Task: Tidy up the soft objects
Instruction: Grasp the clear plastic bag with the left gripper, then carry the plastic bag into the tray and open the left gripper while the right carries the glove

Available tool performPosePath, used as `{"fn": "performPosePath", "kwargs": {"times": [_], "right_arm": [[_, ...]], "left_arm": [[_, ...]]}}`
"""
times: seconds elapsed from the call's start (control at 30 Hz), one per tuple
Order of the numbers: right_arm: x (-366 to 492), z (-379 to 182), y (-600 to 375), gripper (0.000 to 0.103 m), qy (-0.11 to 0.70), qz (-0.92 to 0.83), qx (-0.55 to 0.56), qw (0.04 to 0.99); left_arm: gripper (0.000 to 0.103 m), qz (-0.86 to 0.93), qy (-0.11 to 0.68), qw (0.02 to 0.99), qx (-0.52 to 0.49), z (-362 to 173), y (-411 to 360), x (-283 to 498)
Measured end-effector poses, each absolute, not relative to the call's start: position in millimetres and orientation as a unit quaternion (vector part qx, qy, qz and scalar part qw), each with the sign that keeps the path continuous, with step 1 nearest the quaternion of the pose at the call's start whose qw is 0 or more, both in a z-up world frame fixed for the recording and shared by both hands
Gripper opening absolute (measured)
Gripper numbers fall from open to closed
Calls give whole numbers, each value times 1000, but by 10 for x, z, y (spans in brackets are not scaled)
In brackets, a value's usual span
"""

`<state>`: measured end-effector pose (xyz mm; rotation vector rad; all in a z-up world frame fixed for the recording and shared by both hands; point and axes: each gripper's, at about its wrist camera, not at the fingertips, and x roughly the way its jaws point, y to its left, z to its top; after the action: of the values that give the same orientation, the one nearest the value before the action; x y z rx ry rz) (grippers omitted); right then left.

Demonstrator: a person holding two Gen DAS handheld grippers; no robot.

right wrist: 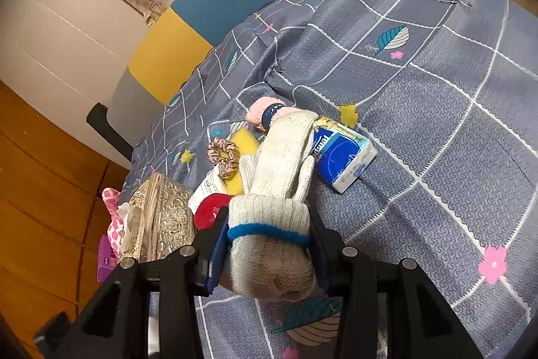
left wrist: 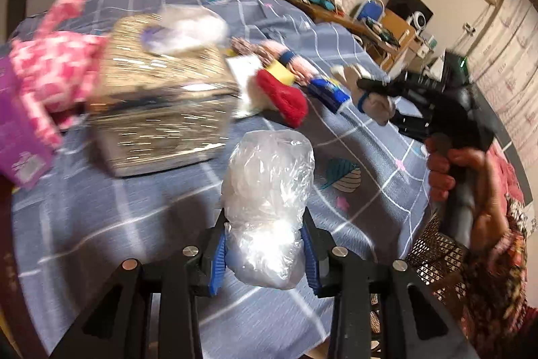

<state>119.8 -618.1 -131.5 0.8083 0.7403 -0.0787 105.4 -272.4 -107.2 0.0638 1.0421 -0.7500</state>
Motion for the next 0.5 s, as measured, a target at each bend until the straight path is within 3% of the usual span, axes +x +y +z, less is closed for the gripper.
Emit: {"fn": "performPosePath", "kwargs": {"times": [0.5], "right_arm": [[1157,-1122,-5974,44,298,-26,326,897]], "left_arm": [[37,-242,439,863,-56,-463,-952,1324]]}}
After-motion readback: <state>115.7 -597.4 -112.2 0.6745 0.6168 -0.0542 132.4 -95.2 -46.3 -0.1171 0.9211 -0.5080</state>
